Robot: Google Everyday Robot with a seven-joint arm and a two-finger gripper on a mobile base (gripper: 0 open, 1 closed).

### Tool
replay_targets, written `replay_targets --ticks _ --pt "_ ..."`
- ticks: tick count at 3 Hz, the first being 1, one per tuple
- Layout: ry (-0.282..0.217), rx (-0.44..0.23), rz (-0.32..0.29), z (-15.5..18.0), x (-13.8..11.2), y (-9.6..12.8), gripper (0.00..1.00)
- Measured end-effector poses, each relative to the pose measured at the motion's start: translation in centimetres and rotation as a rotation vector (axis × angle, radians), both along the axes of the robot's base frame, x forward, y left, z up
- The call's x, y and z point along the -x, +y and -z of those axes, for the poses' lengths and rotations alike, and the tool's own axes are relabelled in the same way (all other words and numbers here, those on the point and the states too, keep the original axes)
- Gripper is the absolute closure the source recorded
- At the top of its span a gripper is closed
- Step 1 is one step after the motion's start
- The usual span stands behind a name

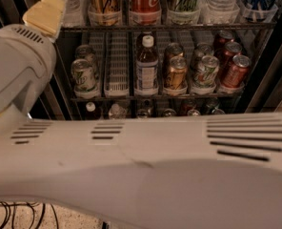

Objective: Pick water bottle from top shelf of fridge

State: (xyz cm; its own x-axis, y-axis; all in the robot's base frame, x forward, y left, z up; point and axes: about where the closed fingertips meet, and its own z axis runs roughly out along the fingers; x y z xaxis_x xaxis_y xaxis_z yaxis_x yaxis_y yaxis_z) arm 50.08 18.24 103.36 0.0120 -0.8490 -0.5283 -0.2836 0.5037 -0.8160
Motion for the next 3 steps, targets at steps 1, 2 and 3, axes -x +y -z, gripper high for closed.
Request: replay_targets --ticks 1,2,3 --pt "-0.119 -0.038 0.118 -0.2 0.5 -1.1 0.00" --pt "-0.238 -0.130 0.206 -0.3 0.3 -1.5 0.00" --pt "-0.281 -0.208 0.261 -1.5 0.5 -2.9 0.00"
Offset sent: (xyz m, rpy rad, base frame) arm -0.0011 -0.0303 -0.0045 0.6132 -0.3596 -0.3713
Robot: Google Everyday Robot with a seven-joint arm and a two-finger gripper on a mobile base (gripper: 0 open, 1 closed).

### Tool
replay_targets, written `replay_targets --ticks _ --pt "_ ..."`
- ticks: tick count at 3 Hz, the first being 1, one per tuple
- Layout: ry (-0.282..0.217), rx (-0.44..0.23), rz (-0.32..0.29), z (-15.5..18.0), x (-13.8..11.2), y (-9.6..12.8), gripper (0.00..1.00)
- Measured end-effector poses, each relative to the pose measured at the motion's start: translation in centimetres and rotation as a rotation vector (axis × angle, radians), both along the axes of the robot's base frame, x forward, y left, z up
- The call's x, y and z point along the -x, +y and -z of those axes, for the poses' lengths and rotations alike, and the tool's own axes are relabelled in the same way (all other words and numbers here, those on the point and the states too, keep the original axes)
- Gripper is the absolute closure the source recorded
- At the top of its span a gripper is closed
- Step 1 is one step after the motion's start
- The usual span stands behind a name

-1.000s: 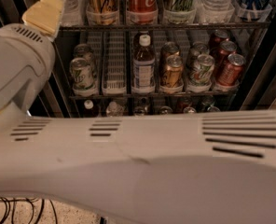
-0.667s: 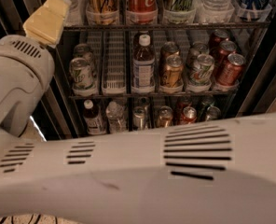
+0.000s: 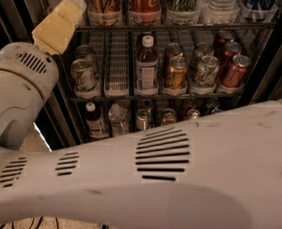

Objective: Pick water bottle from top shelf of fridge

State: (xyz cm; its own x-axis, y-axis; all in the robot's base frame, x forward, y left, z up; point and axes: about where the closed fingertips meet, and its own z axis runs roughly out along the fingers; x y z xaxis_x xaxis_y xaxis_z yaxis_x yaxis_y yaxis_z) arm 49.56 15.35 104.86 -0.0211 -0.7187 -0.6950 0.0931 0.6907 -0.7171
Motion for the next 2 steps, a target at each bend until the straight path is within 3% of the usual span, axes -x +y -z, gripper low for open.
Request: replay_targets --ticks 1,2 --pt "0.000 0.000 0.000 0.00 0.00 0.00 0.00" --pt "-0.032 -0.119 0.032 -0.66 -0.16 0.35 0.00"
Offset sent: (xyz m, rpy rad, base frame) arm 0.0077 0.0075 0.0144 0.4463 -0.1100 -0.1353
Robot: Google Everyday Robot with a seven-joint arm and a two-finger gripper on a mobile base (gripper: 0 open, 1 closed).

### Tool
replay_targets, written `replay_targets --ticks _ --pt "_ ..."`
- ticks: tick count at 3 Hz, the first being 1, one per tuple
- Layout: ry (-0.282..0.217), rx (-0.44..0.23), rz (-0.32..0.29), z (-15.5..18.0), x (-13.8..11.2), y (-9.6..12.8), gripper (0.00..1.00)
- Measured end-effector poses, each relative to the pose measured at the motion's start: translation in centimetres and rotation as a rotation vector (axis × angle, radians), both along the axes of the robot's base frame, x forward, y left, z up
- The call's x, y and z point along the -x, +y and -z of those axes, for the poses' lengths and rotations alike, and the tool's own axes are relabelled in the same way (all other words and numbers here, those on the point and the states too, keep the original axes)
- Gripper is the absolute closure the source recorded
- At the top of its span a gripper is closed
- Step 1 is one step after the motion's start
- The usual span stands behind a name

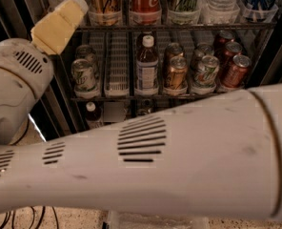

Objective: Pick water bottle from top shelf of fridge

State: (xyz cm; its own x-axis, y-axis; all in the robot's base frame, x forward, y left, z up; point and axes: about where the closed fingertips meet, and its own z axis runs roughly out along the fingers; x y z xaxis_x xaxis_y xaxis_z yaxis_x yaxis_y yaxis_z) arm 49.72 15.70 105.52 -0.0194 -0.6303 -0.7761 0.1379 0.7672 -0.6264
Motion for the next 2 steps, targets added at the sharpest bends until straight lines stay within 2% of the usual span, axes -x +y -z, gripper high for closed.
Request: replay_targets --ticks 1,2 --pt "-0.056 -0.220 0.015 -1.09 -0.49 1.59 0.00" --pt "-0.060 -0.235 0.013 -1.00 -0.29 1.53 0.00"
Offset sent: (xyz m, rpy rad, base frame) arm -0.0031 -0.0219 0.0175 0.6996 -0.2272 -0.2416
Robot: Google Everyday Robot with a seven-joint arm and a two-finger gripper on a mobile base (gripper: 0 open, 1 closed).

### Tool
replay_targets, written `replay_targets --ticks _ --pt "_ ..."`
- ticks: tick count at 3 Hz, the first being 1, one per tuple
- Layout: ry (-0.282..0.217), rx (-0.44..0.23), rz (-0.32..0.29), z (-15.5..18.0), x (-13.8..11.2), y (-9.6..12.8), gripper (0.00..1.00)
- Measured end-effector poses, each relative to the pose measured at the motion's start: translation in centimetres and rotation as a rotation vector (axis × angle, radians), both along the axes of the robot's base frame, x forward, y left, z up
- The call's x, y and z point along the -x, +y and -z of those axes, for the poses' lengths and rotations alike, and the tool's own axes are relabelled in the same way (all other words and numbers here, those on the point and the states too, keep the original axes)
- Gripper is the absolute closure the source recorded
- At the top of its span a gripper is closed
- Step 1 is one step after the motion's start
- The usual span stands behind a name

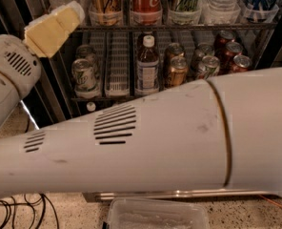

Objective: Pick water bottle from top shelf of fridge

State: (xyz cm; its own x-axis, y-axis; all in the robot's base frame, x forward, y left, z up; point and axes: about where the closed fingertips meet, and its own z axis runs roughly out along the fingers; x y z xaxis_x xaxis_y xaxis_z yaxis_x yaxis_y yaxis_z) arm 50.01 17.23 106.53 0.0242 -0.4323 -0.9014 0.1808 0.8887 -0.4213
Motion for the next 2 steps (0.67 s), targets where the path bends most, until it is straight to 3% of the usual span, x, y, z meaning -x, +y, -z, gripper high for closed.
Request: replay_targets --ticks 2 --pt "-0.001 -0.032 -0.005 0.23 0.31 0.23 0.00"
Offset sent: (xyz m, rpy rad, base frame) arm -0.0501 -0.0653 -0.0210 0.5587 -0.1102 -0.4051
